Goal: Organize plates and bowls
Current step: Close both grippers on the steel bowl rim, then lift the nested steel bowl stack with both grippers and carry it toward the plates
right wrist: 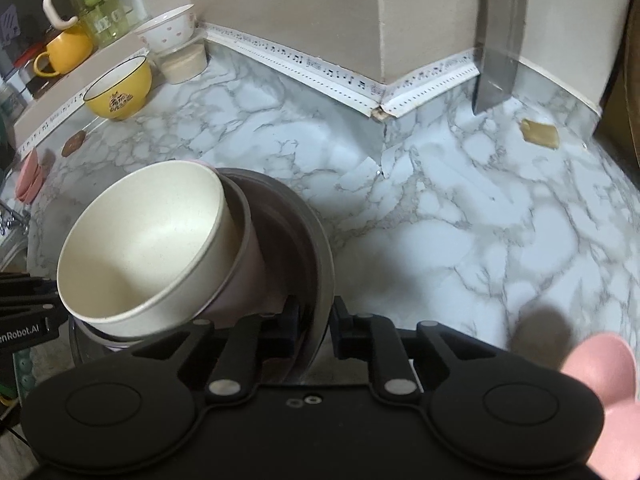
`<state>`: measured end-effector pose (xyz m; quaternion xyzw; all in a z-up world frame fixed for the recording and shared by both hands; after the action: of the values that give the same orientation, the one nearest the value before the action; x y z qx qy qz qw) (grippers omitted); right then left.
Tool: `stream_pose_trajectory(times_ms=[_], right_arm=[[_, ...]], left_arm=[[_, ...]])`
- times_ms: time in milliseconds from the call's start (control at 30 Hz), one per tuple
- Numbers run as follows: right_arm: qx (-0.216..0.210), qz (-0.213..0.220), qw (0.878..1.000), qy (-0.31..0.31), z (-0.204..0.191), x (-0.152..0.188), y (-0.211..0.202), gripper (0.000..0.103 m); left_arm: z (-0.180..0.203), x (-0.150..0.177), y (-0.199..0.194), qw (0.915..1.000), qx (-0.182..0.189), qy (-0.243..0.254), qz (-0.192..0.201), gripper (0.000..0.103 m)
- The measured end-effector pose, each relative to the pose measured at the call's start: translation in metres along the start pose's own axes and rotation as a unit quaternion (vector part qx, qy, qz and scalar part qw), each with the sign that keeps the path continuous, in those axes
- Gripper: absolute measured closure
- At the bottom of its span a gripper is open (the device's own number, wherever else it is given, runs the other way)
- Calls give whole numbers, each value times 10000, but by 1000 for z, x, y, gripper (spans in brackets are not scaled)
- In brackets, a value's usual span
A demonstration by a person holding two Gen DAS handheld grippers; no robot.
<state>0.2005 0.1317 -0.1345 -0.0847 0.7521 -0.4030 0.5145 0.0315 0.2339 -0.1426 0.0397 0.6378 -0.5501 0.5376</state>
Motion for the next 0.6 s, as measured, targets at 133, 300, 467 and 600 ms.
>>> stream_pose_trajectory(times_ms=[133,300,467,600], right_arm=[[57,115,9999,-26,-2,-1,-10,87],[86,283,9995,139,-1,-5,-30,87],[188,521,9981,254,4,-12,-60,87],[363,720,9961,356,10,-17,-84,87]], left_arm=[[2,-1,-7,10000,48,62,60,88],[10,-8,-22,9996,181,174,119,88],[26,-20,-38,9984,397,321,227,88],[43,-29,-48,9966,589,489,303,88]])
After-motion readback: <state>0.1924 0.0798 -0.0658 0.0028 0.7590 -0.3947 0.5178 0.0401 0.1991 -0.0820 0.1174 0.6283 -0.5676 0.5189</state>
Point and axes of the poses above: each gripper's, at about its wrist camera, not at the fingertips, and y roughly the way its jaws point, z to its right, x to its underside, the point moved 7 cm from there along y, roughly the way its jaws point, and after that the axes turned 14 degrees about z, right-handed, at the moved point
